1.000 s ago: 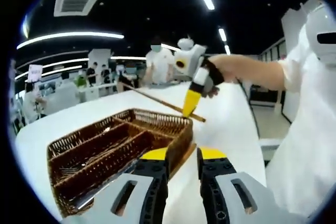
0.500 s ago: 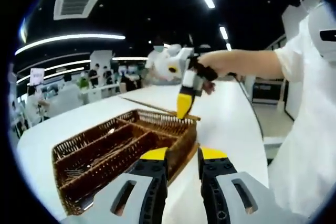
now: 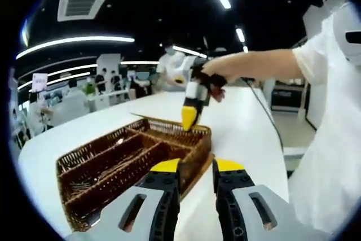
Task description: Arrange the knives, forks, and spoons in their matching storage slots by inserting each utensil handle-first until every utensil is classified and aligned in the correct compartment
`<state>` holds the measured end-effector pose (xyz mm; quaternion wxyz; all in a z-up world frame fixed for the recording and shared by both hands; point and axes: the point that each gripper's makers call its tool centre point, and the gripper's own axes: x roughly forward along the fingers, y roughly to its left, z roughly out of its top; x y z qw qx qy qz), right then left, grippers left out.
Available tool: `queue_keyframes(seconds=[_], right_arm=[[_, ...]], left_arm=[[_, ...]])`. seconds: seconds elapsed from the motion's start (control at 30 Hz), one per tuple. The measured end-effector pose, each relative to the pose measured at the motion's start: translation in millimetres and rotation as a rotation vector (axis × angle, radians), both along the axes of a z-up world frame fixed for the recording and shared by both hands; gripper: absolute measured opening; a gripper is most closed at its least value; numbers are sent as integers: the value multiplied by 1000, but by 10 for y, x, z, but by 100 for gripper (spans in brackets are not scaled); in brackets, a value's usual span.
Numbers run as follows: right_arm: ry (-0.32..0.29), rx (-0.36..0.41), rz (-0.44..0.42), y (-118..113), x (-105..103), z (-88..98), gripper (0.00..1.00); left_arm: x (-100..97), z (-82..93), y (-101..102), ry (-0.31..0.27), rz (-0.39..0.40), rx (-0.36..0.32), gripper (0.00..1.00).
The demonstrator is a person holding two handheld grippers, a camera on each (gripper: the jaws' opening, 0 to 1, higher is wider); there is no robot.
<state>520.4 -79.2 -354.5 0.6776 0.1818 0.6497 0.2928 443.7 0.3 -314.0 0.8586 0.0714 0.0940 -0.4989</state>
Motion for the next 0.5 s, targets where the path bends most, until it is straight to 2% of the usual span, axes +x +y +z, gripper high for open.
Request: queue_keyframes(seconds=[0.23,0.33,0.5], right_arm=[[40,-80,-7,-26,38,-129,5],[31,-104,-23,-51,97,-165,5],[57,-144,-28,-89,110,-235,5]], left_arm=[[24,5,43,-3,10,1,20],[29,9,63,-7,17,1,22],[44,13,104,-6,20,-3,22]])
